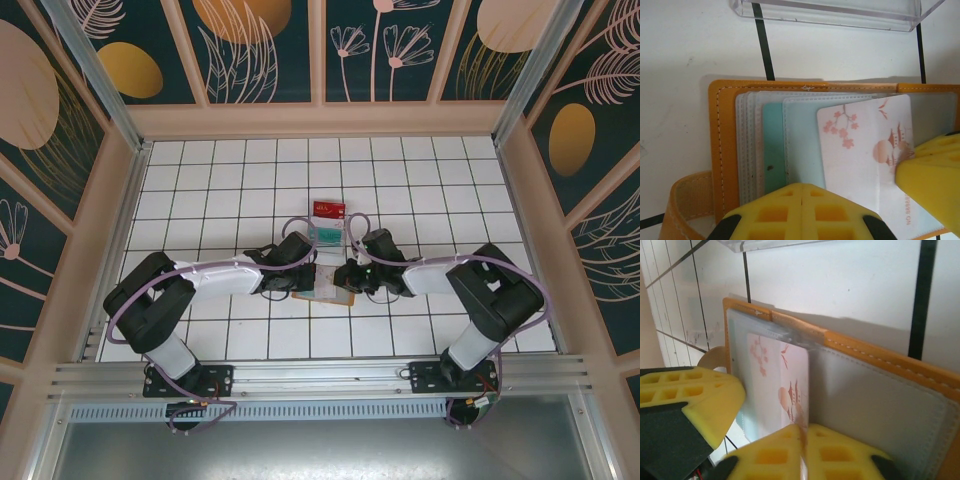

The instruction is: Take the credit cards out of the card holder

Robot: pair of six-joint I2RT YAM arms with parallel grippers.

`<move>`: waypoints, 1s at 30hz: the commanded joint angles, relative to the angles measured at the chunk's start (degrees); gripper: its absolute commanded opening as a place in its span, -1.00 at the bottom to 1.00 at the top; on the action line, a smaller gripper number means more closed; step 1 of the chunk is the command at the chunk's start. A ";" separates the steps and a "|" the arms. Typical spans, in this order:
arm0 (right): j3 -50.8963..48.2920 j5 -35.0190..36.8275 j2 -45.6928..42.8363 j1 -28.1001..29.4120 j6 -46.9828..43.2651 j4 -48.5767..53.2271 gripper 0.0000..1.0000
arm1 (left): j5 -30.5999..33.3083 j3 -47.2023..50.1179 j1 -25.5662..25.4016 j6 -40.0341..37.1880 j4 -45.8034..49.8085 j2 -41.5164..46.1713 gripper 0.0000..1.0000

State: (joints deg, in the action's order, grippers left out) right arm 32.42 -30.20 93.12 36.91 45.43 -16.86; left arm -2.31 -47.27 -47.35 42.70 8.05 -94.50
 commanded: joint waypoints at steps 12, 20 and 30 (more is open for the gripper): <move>-6.72 1.19 -8.69 -5.23 -2.92 4.84 -1.00 | 1.86 1.43 0.18 -0.06 3.28 -1.21 -1.00; -3.38 2.75 -18.36 -8.47 -9.11 14.89 -1.00 | 1.53 -0.14 0.17 0.28 2.76 1.46 -0.92; 16.57 11.92 -18.87 -8.54 -32.67 35.38 -1.00 | 4.11 -2.48 1.16 0.30 1.79 9.96 -0.07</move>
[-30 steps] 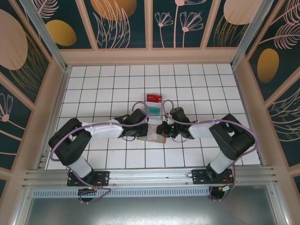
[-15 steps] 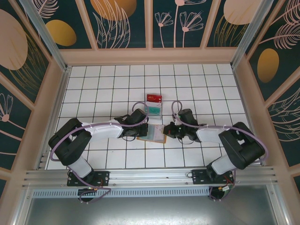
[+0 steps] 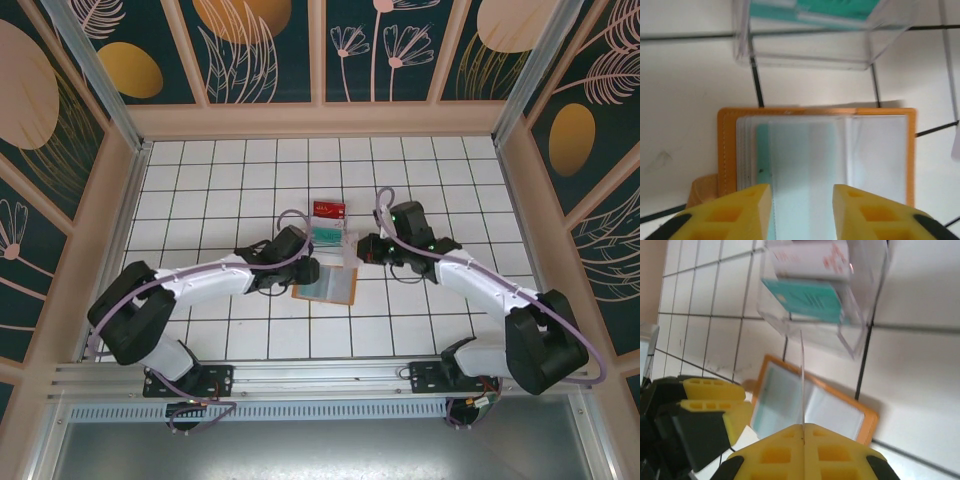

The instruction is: Take the credit cards out of the card holder

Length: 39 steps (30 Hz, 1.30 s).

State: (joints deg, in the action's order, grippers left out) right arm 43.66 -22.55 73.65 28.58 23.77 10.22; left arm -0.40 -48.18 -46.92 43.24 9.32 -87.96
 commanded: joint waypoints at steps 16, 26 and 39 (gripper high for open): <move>35.42 20.80 21.53 7.60 -51.53 21.33 -1.00 | 12.76 4.94 3.08 -9.52 2.62 22.37 0.97; 38.05 27.44 29.66 11.93 -59.46 19.04 -1.00 | 19.61 7.40 3.06 -6.88 6.50 28.72 0.97; 37.62 28.72 33.47 12.90 -62.33 18.28 -1.00 | 20.36 7.82 3.06 -5.35 7.90 28.72 0.97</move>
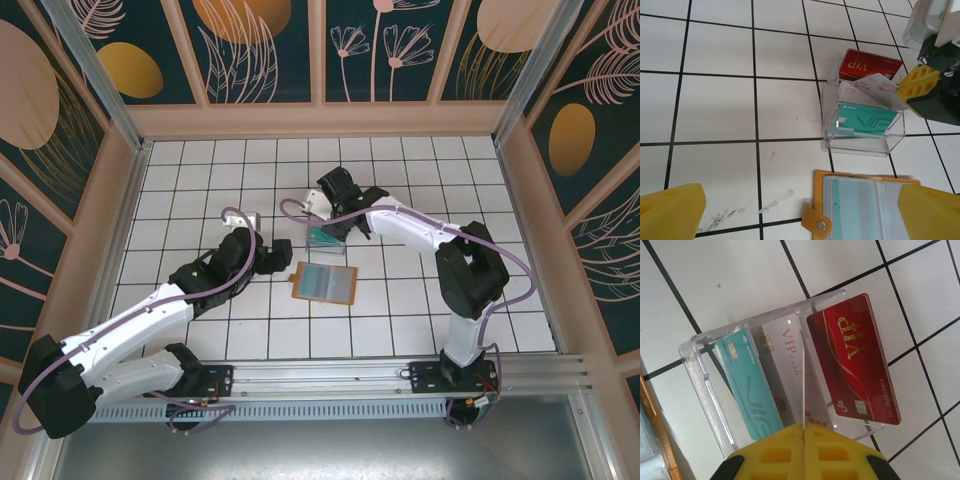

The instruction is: Take the credit cards out of the card holder

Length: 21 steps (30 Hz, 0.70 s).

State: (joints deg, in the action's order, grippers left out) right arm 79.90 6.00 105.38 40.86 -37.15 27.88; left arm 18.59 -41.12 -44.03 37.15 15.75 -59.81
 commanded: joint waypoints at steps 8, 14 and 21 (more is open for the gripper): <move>2.98 2.74 4.16 1.50 0.09 -0.09 -0.47 | 1.47 0.87 0.20 0.69 1.30 0.57 0.97; 3.57 7.75 4.96 1.28 1.71 -2.51 -0.45 | 1.62 0.65 0.18 0.47 1.21 0.24 0.97; 3.33 9.75 3.65 0.96 5.17 -4.23 -0.45 | 1.27 0.48 0.22 0.23 1.00 -0.17 0.97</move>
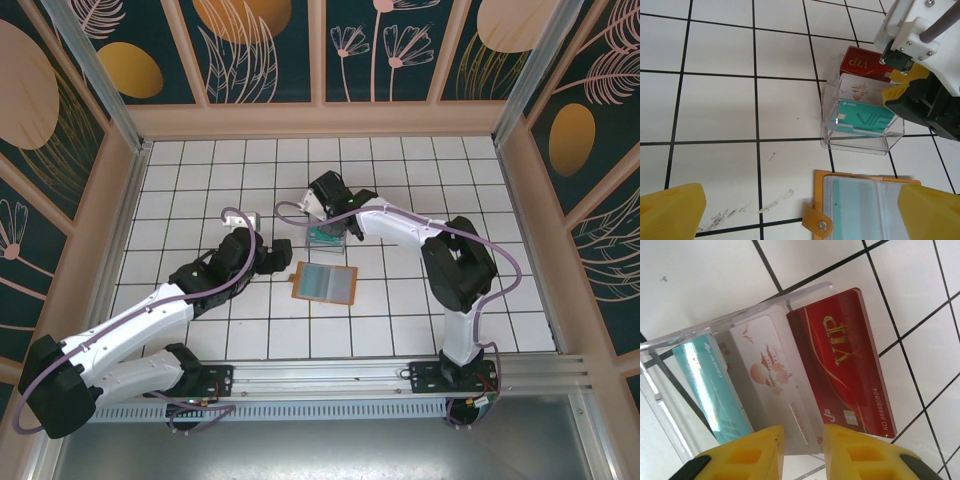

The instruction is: Take the credit cards out of the card holder

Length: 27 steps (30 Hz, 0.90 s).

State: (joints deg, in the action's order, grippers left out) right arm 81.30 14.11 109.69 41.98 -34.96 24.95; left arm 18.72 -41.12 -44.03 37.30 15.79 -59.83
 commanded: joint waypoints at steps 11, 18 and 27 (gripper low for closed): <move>-7.75 -6.60 -13.24 -0.32 33.62 -3.23 -0.43 | -5.20 -0.07 0.21 -0.01 -1.60 -4.88 0.97; -24.91 -12.59 -22.92 -0.10 55.93 -9.33 -0.40 | -12.66 -0.54 0.23 -0.82 -4.65 -11.10 0.79; -45.08 -17.47 -31.51 0.37 75.46 -19.99 -0.42 | -22.78 -1.32 0.17 -2.65 -6.96 -20.41 0.34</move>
State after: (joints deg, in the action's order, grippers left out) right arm 38.83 -0.05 79.72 42.00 31.53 11.31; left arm 0.60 -41.15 -44.03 35.83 10.35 -78.26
